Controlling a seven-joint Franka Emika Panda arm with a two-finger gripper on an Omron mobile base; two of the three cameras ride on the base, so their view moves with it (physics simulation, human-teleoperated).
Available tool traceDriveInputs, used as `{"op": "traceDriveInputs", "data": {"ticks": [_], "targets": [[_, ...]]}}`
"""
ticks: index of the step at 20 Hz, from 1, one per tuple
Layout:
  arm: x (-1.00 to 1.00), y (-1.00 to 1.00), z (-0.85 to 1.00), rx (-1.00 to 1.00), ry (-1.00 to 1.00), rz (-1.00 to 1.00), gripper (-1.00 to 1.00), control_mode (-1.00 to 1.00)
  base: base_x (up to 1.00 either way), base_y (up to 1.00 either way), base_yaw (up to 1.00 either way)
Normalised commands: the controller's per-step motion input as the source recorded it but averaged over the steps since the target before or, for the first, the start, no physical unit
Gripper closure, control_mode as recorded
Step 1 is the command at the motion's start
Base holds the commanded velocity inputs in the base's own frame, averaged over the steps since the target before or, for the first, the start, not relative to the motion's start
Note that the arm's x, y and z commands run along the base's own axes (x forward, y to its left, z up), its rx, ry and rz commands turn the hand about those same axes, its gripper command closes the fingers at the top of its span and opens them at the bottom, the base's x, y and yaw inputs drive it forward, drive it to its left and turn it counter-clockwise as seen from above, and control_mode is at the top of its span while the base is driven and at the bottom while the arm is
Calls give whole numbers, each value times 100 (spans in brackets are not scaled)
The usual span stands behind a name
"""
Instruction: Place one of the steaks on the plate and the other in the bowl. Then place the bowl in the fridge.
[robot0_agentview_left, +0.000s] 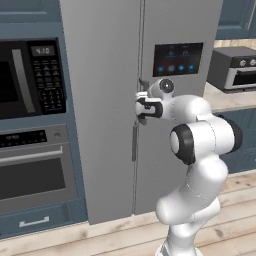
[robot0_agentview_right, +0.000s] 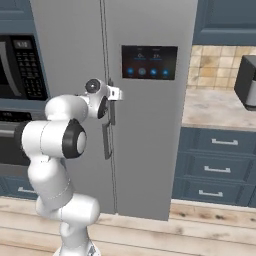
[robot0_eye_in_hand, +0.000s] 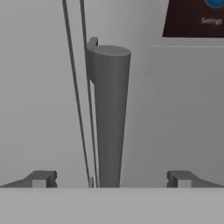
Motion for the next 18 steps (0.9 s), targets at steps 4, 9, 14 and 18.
{"op": "traceDriveInputs", "data": {"ticks": [4, 9, 14, 18], "targets": [[47, 0, -16, -1, 0, 0, -100, -100, 0, 0, 0], [42, 1, -4, 0, 0, 0, -100, -100, 0, 0, 0], [47, 6, -2, 0, 0, 0, 100, -100, 0, 0, 0], [39, 3, -1, 0, 0, 0, 100, -100, 0, 0, 0]]}}
